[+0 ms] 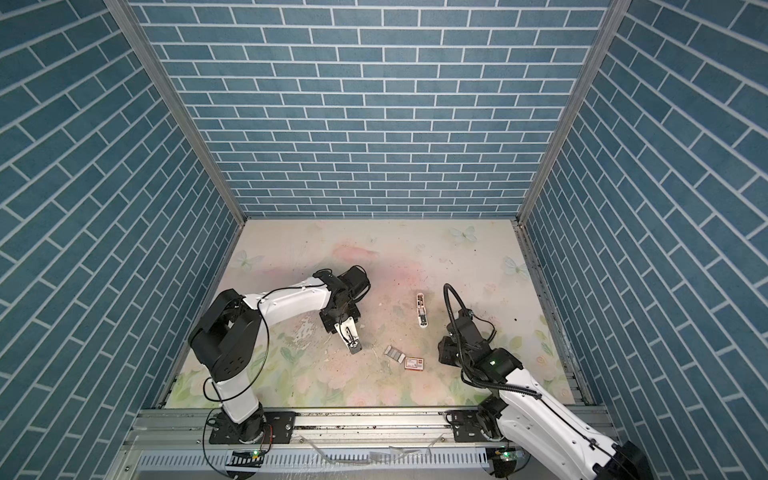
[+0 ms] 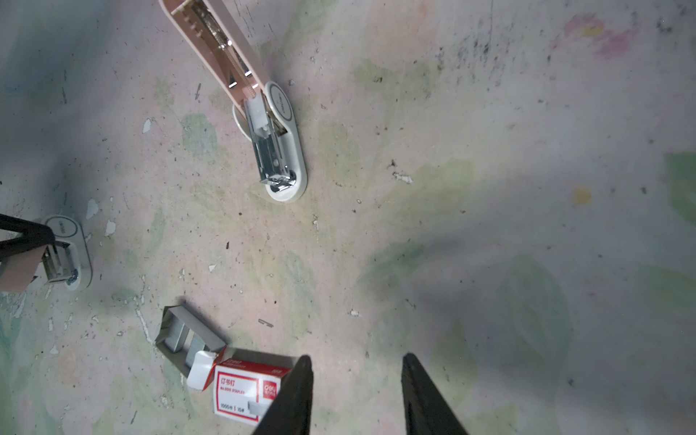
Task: Load the staples into the stapler
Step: 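Close the left gripper on the smaller pink stapler's end and lift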
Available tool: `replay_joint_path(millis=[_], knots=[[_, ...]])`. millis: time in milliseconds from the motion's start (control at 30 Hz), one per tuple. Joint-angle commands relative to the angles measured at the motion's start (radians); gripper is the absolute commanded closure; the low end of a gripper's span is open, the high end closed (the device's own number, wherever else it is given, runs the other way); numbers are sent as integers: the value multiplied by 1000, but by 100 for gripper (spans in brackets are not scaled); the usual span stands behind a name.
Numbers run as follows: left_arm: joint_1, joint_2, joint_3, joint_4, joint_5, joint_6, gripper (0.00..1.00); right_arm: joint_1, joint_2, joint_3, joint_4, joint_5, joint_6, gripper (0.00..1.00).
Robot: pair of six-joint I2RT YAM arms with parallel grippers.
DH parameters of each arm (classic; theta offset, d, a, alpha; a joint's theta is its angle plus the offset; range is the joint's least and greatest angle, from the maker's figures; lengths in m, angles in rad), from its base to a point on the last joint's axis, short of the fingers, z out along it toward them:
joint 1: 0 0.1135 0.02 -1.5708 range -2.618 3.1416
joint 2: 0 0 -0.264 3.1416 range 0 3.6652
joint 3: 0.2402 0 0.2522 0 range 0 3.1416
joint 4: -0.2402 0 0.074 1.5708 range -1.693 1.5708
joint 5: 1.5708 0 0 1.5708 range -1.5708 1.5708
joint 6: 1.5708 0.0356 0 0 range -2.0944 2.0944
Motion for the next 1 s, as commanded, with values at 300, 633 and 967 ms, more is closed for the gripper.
replay_joint_path(millis=[300, 633, 967], knots=[[-22, 28, 22, -61, 23, -140, 54, 2, -13, -24, 10, 16, 37, 60], [-22, 1, 18, -44, 41, -162, 60, 2, -25, -31, 12, 15, 39, 60], [-22, -16, 16, -53, 32, -161, 53, 2, -17, -37, 28, 10, 37, 60]])
